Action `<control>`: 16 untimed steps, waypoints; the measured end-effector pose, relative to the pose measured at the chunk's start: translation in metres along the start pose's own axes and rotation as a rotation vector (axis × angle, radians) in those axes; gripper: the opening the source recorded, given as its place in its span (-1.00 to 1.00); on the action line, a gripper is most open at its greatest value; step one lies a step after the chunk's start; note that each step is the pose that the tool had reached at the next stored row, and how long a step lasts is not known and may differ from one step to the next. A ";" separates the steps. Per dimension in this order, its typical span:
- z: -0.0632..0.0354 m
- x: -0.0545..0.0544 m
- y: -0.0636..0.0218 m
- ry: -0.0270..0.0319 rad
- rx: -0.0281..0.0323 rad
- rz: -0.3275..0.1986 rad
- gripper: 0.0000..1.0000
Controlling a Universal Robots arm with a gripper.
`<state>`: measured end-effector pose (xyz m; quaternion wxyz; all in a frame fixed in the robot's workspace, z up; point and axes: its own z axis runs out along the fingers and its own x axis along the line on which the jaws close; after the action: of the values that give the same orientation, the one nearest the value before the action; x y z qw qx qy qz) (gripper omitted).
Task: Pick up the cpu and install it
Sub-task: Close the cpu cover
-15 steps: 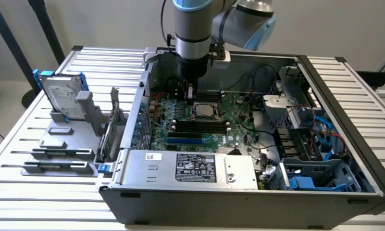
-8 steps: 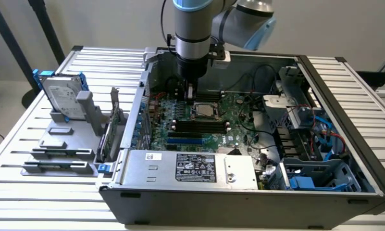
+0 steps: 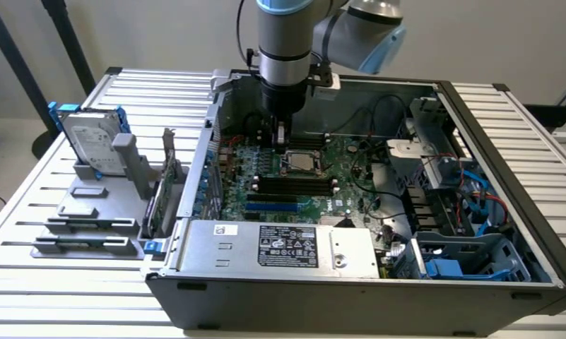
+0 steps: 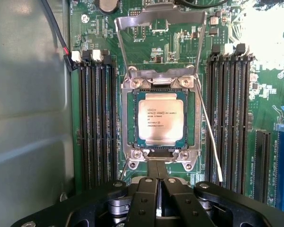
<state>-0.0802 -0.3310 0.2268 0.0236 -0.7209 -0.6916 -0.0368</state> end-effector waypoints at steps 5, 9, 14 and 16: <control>-0.0146 -0.003 0.0145 -0.0007 0.0133 0.001 -0.79; -0.0236 -0.006 0.0303 -0.0010 0.0214 0.002 -0.79; -0.0320 -0.008 0.0522 -0.0012 0.0274 0.002 -0.79; -0.0359 -0.008 0.0614 -0.0006 0.0282 0.002 -0.79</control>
<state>-0.0200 -0.3449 0.2629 0.0336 -0.7214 -0.6912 -0.0268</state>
